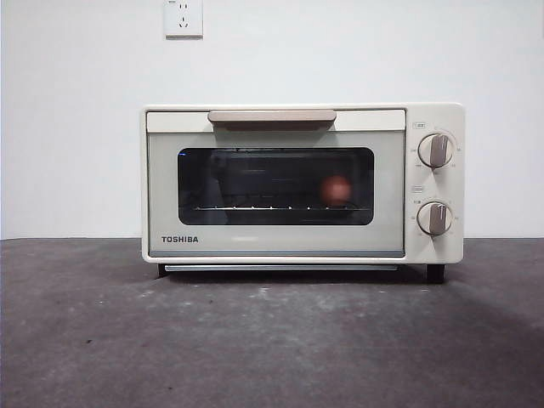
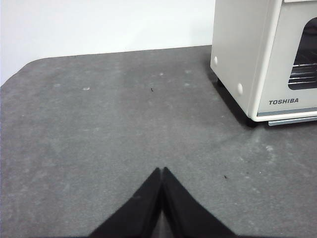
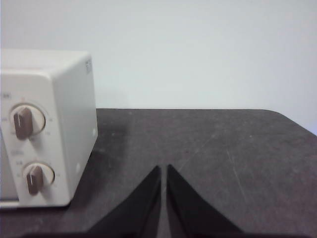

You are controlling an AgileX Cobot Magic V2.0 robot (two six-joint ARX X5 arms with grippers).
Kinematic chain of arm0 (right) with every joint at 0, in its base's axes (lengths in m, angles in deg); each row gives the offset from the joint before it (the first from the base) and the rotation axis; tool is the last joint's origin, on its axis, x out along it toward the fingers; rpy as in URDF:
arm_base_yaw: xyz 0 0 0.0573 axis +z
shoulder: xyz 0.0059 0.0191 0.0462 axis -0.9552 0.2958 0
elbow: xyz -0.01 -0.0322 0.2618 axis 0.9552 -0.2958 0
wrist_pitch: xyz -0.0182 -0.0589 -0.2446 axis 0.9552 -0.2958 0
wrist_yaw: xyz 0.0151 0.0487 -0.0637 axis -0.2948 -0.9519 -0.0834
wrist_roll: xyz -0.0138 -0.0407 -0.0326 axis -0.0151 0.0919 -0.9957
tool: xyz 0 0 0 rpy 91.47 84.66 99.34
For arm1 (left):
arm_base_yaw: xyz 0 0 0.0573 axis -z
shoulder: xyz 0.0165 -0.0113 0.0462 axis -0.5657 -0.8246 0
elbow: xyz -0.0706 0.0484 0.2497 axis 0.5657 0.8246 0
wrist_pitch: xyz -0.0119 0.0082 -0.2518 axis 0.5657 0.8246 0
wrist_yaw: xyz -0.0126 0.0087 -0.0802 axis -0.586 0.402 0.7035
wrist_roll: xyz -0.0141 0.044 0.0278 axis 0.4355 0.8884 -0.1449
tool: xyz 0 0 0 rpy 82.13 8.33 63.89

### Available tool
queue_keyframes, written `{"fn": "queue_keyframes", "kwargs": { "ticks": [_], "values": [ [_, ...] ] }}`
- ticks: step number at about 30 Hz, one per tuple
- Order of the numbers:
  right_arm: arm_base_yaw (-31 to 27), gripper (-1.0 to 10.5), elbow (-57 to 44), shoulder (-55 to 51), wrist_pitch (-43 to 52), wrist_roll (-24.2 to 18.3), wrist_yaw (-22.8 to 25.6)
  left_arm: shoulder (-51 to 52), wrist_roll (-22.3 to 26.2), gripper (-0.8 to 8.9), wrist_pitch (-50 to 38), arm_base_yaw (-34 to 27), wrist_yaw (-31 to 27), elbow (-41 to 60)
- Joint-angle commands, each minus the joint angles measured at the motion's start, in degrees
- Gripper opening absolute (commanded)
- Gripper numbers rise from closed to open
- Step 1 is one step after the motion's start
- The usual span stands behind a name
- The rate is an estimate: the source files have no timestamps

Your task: Eggoven

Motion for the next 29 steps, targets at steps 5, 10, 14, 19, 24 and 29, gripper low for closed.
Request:
{"fn": "queue_keyframes", "kwargs": {
  "ticks": [5,10,14,19,24,29],
  "values": [
    [0.09,0.0,-3.02,0.15,-3.61,0.04,-0.22,-0.02,-0.33,0.07,1.14,-0.11,0.11,1.01],
    [0.07,0.0,-3.02,0.15,-8.85,0.02,-0.09,-0.02,-0.33,0.07,1.05,-0.11,0.09,1.01],
    [0.09,0.0,-2.97,0.15,-8.07,-0.02,0.15,-0.02,-0.33,0.07,1.05,-0.11,0.11,1.01],
    [0.07,0.0,-2.97,0.15,-8.07,-0.02,0.35,-0.02,-0.33,0.07,1.05,-0.11,0.11,1.01],
    [0.07,0.0,-2.97,0.15,-8.07,-0.02,0.35,-0.02,-0.33,0.07,1.05,-0.11,0.11,1.01],
    [0.07,0.0,-2.97,0.15,-8.07,-0.02,0.35,-0.02,-0.33,0.07,1.05,-0.11,0.11,1.01]
  ]
}}
